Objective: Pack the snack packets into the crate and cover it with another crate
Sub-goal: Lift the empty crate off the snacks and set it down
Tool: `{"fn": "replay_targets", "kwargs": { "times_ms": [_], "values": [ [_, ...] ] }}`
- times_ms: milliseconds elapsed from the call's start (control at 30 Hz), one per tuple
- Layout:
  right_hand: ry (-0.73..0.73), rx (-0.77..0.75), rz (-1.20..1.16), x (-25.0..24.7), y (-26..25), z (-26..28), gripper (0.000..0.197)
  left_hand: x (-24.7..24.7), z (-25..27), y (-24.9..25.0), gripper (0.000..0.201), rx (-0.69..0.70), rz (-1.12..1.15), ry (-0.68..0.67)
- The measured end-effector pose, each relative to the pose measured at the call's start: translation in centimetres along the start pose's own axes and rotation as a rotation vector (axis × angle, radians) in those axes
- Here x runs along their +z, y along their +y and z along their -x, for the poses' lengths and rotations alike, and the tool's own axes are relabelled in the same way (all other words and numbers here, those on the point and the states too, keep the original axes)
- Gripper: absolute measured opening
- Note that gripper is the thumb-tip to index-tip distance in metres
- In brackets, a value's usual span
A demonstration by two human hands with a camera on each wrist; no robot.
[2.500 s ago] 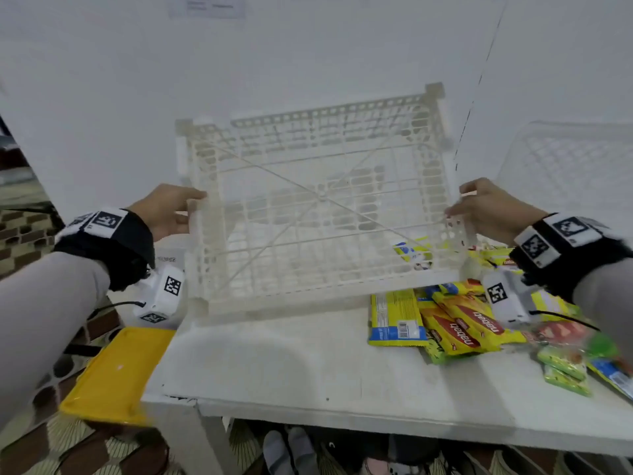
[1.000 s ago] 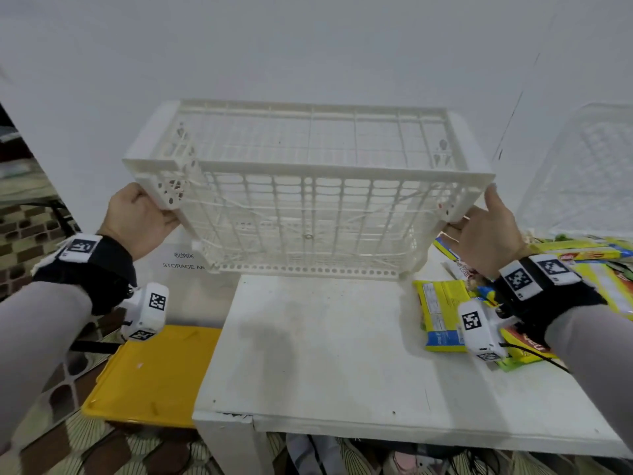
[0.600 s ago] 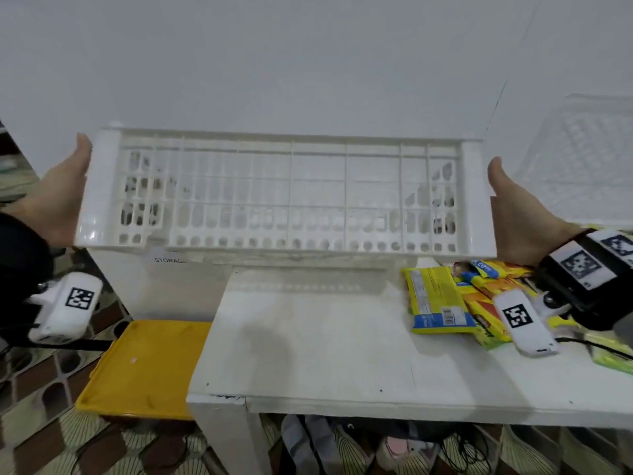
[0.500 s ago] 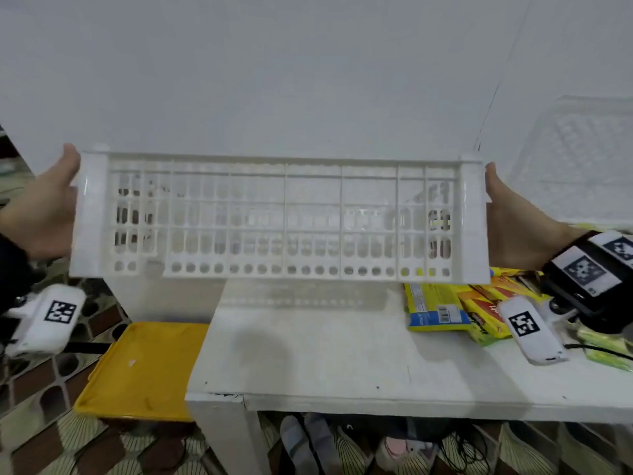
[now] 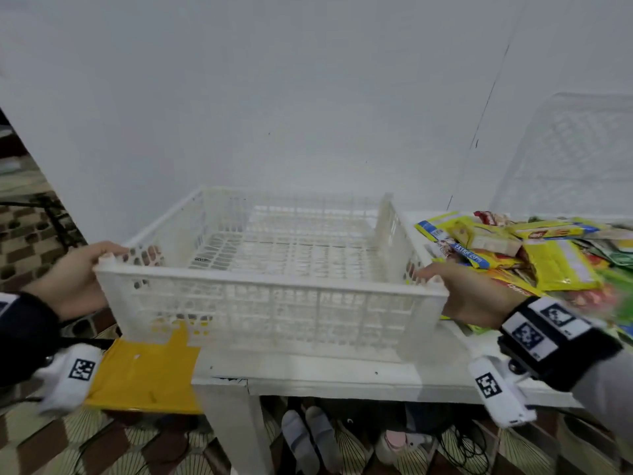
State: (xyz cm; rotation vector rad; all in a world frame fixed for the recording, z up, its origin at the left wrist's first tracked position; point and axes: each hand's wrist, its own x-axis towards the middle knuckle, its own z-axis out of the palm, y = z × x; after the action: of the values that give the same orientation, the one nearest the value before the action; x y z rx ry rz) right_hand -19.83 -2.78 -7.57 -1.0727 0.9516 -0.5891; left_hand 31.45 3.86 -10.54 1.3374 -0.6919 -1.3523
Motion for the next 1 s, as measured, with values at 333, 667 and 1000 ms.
{"fn": "replay_targets", "kwargs": {
  "times_ms": [333, 667, 1000],
  "values": [
    [0.404, -0.014, 0.011, -0.3, 2.2, -2.3, 0.022, 2.2, -2.1, -3.5, 0.034, -0.012, 0.037, 0.012],
    [0.477, -0.029, 0.125, -4.7, 2.1, -1.8, 0.018, 8.1, -1.3, -3.5, 0.031, 0.016, 0.033, -0.042],
    [0.547, -0.041, 0.059, -7.2, 1.8, -2.5, 0.024, 11.6, -1.1, -3.1, 0.033, 0.056, 0.037, -0.056]
  ]
}}
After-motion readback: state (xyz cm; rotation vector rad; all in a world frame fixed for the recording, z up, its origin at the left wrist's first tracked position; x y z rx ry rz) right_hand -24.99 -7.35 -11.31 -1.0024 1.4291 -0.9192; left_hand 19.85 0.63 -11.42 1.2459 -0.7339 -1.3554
